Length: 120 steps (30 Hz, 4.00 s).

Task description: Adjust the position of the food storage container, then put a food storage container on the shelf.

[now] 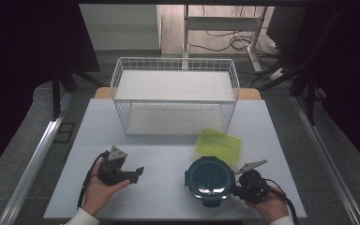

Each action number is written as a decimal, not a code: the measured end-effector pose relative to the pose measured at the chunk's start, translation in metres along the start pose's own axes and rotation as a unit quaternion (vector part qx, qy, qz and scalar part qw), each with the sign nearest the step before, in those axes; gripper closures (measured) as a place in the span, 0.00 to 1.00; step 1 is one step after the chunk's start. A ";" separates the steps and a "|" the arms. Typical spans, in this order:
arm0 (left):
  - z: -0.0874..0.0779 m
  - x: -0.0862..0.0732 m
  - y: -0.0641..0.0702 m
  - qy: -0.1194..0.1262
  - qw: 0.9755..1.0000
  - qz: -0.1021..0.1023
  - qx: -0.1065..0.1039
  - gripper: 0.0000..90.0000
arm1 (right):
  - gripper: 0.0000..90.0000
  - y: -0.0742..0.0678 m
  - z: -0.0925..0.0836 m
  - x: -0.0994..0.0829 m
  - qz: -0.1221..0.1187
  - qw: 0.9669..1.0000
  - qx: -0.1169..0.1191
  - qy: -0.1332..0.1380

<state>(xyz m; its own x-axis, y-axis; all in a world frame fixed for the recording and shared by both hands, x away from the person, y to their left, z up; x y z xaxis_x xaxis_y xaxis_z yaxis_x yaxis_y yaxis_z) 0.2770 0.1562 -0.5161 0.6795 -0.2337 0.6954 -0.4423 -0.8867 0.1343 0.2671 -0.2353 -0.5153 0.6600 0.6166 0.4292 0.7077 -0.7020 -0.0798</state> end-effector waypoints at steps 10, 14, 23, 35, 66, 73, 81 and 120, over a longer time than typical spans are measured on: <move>0.001 0.000 -0.001 -0.001 1.000 -0.002 0.000 0.22 | 0.98 -0.018 0.016 0.024 -0.036 0.999 -0.003 -0.003; 0.001 -0.001 -0.002 -0.002 1.000 -0.005 0.000 0.22 | 0.98 -0.028 0.025 0.036 -0.053 0.999 0.001 -0.004; 0.000 -0.001 -0.006 0.000 1.000 -0.006 0.002 0.22 | 0.98 -0.045 0.041 0.062 -0.092 0.995 -0.022 -0.005; 0.002 -0.002 -0.008 -0.005 1.000 -0.008 0.004 0.22 | 0.98 -0.055 0.054 0.080 -0.108 0.994 -0.021 0.000; 0.003 -0.002 -0.012 -0.005 1.000 -0.010 -0.002 0.22 | 0.95 0.001 -0.006 0.052 0.040 0.987 0.026 0.154; 0.003 0.002 -0.005 0.003 1.000 -0.008 0.004 0.19 | 0.44 0.002 -0.008 0.049 0.095 0.976 0.055 0.190; 0.003 0.000 -0.005 0.000 1.000 -0.015 -0.005 0.19 | 0.24 -0.006 -0.010 0.053 0.103 0.967 0.079 0.217; 0.028 0.014 0.009 -0.012 0.973 -0.143 -0.182 0.09 | 0.19 -0.037 0.043 0.088 0.183 0.955 0.155 0.175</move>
<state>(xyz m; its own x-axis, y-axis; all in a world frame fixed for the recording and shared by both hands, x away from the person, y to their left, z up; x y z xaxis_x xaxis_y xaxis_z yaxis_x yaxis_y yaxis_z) 0.2985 0.1342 -0.5250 0.8170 -0.0104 0.5765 -0.4075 -0.7178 0.5645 0.3097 -0.1397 -0.5129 0.7917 0.1546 0.5911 0.5215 -0.6751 -0.5218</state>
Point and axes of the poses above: each handheld gripper's, and its own axes: z roughly forward along the jaws, x roughly out of its top, y roughly to its right, the point moved 4 cm from there along z, roughly forward along the jaws, and after that the axes turned 2 degrees about -z, right-handed, at the moved point
